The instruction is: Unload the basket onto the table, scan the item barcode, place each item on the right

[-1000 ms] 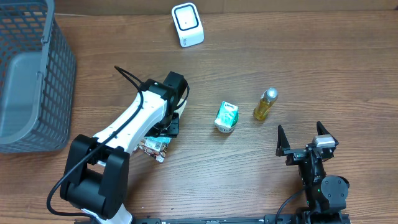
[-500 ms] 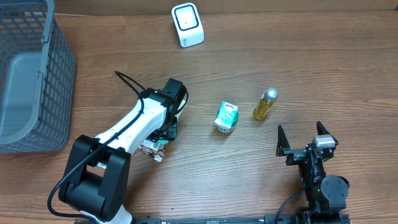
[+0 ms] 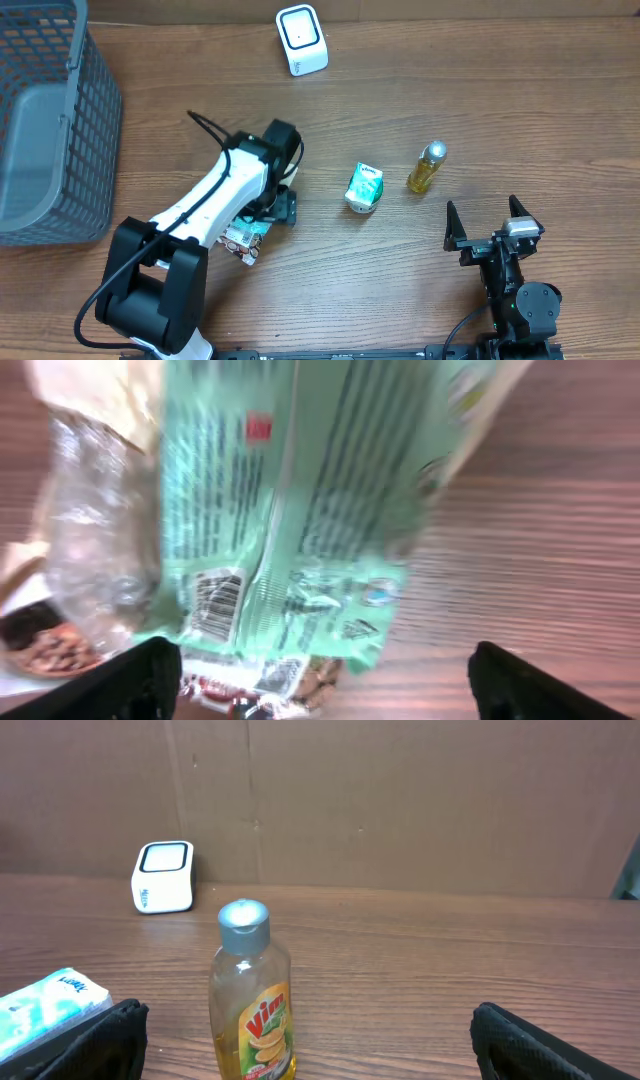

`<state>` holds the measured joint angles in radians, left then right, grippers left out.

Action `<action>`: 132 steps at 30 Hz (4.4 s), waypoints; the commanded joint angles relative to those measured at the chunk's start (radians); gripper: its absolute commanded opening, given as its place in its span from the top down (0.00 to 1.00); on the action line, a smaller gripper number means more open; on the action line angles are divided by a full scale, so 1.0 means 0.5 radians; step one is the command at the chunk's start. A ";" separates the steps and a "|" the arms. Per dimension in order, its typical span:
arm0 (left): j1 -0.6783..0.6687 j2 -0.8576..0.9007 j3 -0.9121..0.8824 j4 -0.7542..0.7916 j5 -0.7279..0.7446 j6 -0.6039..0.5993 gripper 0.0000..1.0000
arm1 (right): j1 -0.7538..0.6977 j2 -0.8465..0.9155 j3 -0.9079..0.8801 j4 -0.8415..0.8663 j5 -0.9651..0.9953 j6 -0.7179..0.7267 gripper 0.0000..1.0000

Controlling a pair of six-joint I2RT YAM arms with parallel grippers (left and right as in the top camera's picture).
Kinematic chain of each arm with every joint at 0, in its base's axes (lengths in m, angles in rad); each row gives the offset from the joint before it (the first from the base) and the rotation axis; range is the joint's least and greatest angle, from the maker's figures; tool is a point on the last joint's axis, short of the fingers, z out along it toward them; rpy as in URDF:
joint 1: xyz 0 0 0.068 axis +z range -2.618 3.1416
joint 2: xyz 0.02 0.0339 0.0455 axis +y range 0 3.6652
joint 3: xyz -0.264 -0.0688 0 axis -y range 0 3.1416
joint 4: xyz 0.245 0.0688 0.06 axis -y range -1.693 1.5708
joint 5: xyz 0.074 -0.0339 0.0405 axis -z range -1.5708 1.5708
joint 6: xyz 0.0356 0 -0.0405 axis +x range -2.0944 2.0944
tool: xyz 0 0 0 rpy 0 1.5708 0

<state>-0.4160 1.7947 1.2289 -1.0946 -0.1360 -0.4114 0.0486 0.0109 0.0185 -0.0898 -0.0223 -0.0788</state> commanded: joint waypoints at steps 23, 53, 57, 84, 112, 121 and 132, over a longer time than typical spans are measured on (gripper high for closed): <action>0.556 0.020 0.547 -0.259 0.333 0.427 0.00 | 0.014 -0.017 -0.021 0.014 0.003 -0.002 0.00; 0.542 0.023 -0.201 0.388 0.696 0.557 0.96 | 0.014 -0.017 -0.021 0.014 0.003 -0.002 0.00; 0.543 0.020 -0.156 0.373 0.886 0.627 0.96 | 0.014 -0.017 -0.021 0.014 0.003 -0.002 0.00; 0.140 0.020 -0.213 0.652 0.931 0.060 0.46 | 0.014 -0.017 -0.021 0.014 0.003 -0.002 0.00; -0.205 0.036 -0.031 0.410 0.388 0.007 0.83 | 0.014 -0.017 -0.021 0.014 0.003 -0.002 0.00; -0.236 0.037 -0.031 0.407 0.341 0.014 0.81 | 0.014 -0.017 -0.021 0.014 0.003 -0.002 0.00; -0.299 0.037 -0.031 0.407 0.291 0.006 0.83 | 0.014 -0.017 -0.021 0.014 0.003 -0.002 0.00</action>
<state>-0.5552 1.7973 1.2106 -0.8913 0.0429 -0.3920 0.0486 0.0109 0.0185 -0.0895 -0.0219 -0.0788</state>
